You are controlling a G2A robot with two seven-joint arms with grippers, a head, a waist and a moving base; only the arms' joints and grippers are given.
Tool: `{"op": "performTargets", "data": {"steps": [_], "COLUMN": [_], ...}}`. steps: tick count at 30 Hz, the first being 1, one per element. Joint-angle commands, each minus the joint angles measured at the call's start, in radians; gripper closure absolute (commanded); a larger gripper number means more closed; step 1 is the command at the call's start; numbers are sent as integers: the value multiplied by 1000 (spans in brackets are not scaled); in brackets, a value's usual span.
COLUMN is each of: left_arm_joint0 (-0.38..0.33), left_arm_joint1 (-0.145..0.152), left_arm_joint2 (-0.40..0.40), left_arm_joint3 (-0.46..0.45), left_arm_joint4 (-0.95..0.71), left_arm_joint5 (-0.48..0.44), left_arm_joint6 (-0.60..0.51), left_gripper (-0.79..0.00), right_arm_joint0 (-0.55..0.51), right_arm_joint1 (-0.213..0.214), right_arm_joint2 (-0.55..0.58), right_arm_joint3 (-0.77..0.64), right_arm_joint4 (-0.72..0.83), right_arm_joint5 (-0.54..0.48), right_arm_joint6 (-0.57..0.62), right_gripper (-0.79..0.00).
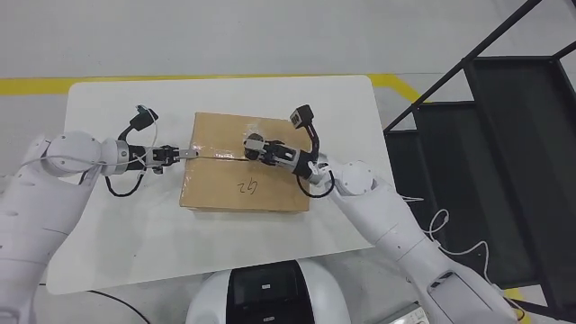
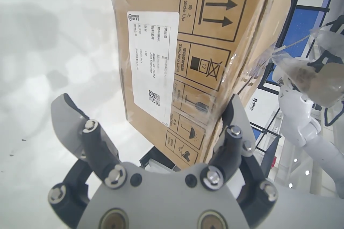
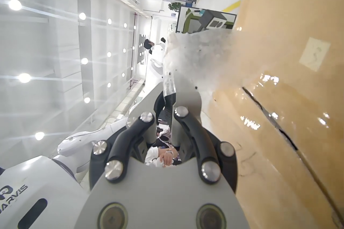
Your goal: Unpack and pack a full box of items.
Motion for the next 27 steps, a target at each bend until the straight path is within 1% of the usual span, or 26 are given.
{"op": "performTargets", "data": {"steps": [1, 11, 17, 21, 27], "left_arm_joint0": [2, 8, 11, 13, 16], "left_arm_joint1": [0, 2, 2, 3, 3], "left_arm_joint2": [-2, -10, -14, -17, -20], "left_arm_joint3": [-2, -13, -17, -20, -26], "left_arm_joint4": [0, 0, 1, 1, 0], "left_arm_joint5": [0, 2, 3, 4, 6], "left_arm_joint6": [1, -1, 0, -1, -4], "left_gripper": [-785, -785, -785, -785, -785], "right_arm_joint0": [13, 86, 111, 129, 152], "right_arm_joint1": [-6, -31, -45, -53, -64], "right_arm_joint2": [-17, -80, -111, -123, -146], "right_arm_joint3": [17, 101, 128, 148, 164], "right_arm_joint4": [-4, -87, -104, -133, -206], "right_arm_joint5": [6, 51, 65, 58, 74], "right_arm_joint6": [4, 13, 19, 7, -22], "right_gripper": [0, 0, 0, 0, 0]}}
